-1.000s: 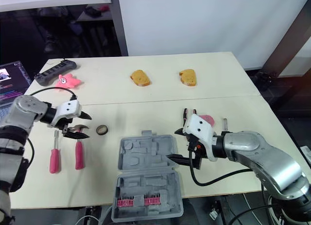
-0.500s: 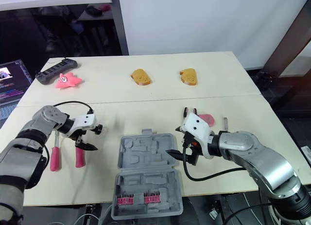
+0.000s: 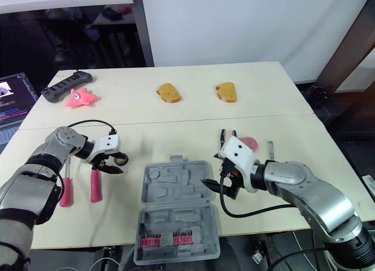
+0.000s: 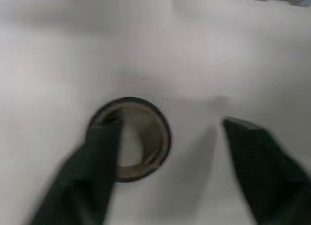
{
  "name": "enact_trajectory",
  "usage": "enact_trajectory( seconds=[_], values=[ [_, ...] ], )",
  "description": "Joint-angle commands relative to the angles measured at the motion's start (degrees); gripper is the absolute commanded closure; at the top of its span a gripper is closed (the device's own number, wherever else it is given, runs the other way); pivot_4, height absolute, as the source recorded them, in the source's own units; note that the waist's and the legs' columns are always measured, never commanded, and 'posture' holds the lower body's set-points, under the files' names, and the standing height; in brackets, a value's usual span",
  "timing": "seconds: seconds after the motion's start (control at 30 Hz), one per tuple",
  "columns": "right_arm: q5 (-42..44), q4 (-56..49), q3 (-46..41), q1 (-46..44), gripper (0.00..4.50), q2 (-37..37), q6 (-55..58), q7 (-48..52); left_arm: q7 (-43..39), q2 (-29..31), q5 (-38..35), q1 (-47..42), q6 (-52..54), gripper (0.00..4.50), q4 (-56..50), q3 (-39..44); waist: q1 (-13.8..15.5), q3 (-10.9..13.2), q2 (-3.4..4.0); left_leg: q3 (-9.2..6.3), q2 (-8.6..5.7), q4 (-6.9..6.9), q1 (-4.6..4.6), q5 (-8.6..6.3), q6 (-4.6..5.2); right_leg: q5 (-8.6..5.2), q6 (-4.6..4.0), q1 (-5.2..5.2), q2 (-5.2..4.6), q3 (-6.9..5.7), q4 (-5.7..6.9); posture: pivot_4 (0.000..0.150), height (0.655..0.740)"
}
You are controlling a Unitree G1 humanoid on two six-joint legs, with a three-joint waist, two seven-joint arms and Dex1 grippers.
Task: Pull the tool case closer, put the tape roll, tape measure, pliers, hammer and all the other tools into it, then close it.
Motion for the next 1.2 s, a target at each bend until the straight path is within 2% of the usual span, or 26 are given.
enact_trajectory(
  seconds=[0.03,0.1,0.33,0.5,0.67,0.87,1.2],
  values=[
    [0.12,-2.29,-1.29,-0.36,0.00,0.46,-0.18,-0.54,0.09,0.18,0.35,-1.03,-0.03,3.46,0.11,0.84,0.01,0.00,0.00,0.00,0.00,0.00,0.00,0.00,0.00,0.00,0.00,0.00,0.00,0.00,0.00,0.150,0.7400],
    [0.20,-2.32,-1.32,-0.43,0.00,0.53,-0.11,-0.72,0.39,0.23,0.57,-1.11,-0.19,4.47,0.11,0.75,0.01,0.00,0.00,0.00,0.00,0.00,0.00,0.00,0.00,0.00,0.00,0.00,0.00,0.00,0.00,0.150,0.7400],
    [0.35,-2.81,-1.80,0.15,0.00,0.56,0.00,-1.28,-0.94,0.96,-0.76,-2.22,-2.56,4.47,-1.00,2.27,0.03,0.00,0.00,-0.01,0.00,0.00,0.00,0.00,0.00,0.00,0.00,0.00,0.00,-0.01,0.00,0.150,0.7400],
    [0.67,-3.52,-2.40,1.04,0.00,0.71,0.08,-1.87,-12.62,-0.17,-7.34,-3.75,-1.07,4.47,-5.95,5.41,0.15,0.00,0.00,-0.01,0.00,0.01,-0.02,0.00,-0.01,0.00,0.00,0.00,0.00,-0.02,0.00,0.150,0.7400],
    [0.70,-4.25,-1.66,1.35,0.00,1.66,0.47,-2.63,-14.31,-0.98,-16.92,-0.13,3.53,4.47,-19.89,-2.13,0.04,0.00,0.00,-0.01,-0.01,0.02,-0.02,0.01,-0.01,0.00,0.00,0.00,-0.03,0.02,0.00,0.150,0.7400],
    [0.20,-4.44,-0.35,0.62,0.00,2.84,1.21,-3.15,-14.31,0.72,-24.13,5.03,8.92,4.47,-34.44,-12.08,-0.42,0.00,0.03,-0.04,0.03,0.01,0.03,0.00,0.00,-0.01,-0.01,-0.02,0.07,0.08,0.04,0.150,0.7400],
    [0.69,-5.76,-1.11,0.99,0.00,3.39,3.08,-4.92,-14.31,-0.69,-19.38,7.45,4.73,4.47,-33.92,-15.14,0.05,0.00,0.03,-0.01,-0.01,0.02,0.00,0.01,-0.01,-0.01,-0.01,-0.01,0.03,0.07,0.03,0.150,0.7400]
  ],
)
